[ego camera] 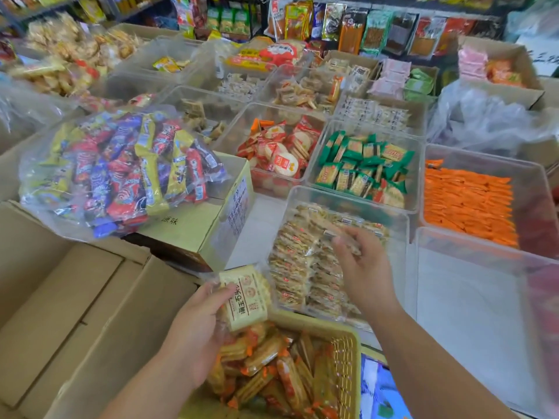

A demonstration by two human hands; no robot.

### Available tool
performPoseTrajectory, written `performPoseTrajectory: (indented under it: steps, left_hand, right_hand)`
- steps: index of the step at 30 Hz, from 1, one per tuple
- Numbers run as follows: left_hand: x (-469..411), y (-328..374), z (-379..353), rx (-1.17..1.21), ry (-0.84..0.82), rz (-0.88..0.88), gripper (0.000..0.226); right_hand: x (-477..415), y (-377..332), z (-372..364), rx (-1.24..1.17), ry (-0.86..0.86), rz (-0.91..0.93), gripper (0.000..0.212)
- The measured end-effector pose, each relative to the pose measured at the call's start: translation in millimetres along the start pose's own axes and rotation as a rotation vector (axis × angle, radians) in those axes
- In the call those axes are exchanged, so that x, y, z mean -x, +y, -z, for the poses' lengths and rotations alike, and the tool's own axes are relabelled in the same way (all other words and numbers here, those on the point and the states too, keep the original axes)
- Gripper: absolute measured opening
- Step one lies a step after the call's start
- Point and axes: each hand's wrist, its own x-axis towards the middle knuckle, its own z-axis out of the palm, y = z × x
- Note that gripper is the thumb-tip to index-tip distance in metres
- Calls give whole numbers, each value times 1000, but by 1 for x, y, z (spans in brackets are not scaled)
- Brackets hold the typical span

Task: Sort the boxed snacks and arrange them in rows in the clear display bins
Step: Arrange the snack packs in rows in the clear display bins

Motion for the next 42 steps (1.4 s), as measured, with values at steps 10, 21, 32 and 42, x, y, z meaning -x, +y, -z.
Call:
performPoseTrajectory:
  steps: [10, 21, 32, 42]
  left_hand:
    - [-6, 5, 14, 189, 1, -39, 39]
    - [11, 18, 18, 136, -29, -74, 35]
    - [22, 33, -11, 0, -30, -85, 28]
    - [29, 5, -49, -210, -294, -149, 43]
  right_hand:
    - [-104, 50, -53, 301, -199, -237, 32]
    - [-95, 47, -43, 446, -519, -235, 52]
    - [61, -35, -19, 176, -454, 305, 64]
    - [90, -39, -26, 195, -286, 152, 69]
